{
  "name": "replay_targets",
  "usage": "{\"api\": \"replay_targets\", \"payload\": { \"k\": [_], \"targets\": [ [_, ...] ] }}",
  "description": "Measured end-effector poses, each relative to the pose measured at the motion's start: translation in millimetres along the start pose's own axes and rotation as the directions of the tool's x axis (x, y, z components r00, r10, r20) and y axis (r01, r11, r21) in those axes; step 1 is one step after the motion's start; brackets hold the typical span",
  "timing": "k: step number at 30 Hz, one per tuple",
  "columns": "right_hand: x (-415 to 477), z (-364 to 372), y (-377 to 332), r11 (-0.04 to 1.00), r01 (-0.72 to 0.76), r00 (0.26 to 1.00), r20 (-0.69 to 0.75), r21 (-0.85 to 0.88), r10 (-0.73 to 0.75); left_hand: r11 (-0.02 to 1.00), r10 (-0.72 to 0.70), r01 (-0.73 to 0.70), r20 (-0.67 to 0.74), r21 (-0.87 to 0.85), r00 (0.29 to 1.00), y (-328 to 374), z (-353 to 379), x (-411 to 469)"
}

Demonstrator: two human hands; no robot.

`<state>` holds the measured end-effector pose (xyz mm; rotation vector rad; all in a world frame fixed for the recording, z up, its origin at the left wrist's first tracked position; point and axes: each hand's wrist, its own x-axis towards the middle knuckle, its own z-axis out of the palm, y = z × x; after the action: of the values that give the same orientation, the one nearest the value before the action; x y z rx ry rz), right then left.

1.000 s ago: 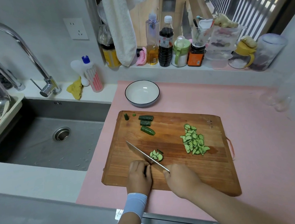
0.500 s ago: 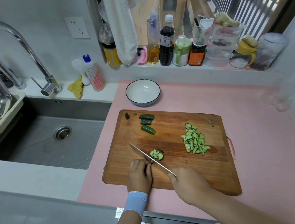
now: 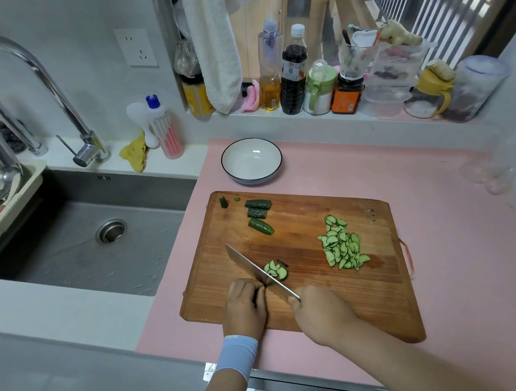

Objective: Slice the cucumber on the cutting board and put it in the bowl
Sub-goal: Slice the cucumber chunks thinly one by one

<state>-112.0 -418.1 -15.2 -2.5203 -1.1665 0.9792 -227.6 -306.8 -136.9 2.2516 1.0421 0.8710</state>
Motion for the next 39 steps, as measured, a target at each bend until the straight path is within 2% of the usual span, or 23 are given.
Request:
{"api": "replay_targets", "payload": {
  "k": [7, 13, 20, 31, 39],
  "targets": [
    [-3.1, 2.1, -0.2, 1.000, 0.013, 1.000, -0.006, -0.016, -0.013, 1.000, 0.002, -0.002, -0.017, 0.008, 1.000, -0.1, 0.7, -0.1],
    [-17.2, 2.6, 2.2, 0.992, 0.073, 0.995, -0.063, -0.098, -0.080, 1.000, 0.002, -0.002, -0.016, 0.017, 1.000, -1.2, 1.4, 1.3],
    [-17.2, 7.4, 16.1, 0.999, 0.030, 0.998, -0.053, -0.023, -0.031, 1.000, -0.018, 0.018, 0.003, 0.009, 1.000, -3.1, 2.4, 0.5],
    [0.6, 3.3, 8.8, 1.000, 0.017, 1.000, 0.000, 0.026, -0.017, 1.000, -0.011, 0.011, 0.010, 0.000, 1.000, -2.1, 1.2, 0.4],
    [8.2, 5.4, 11.4, 0.998, 0.022, 1.000, -0.017, 0.055, -0.021, 1.000, -0.003, 0.003, 0.016, 0.007, 1.000, -2.0, 0.2, -0.3]
  ]
}}
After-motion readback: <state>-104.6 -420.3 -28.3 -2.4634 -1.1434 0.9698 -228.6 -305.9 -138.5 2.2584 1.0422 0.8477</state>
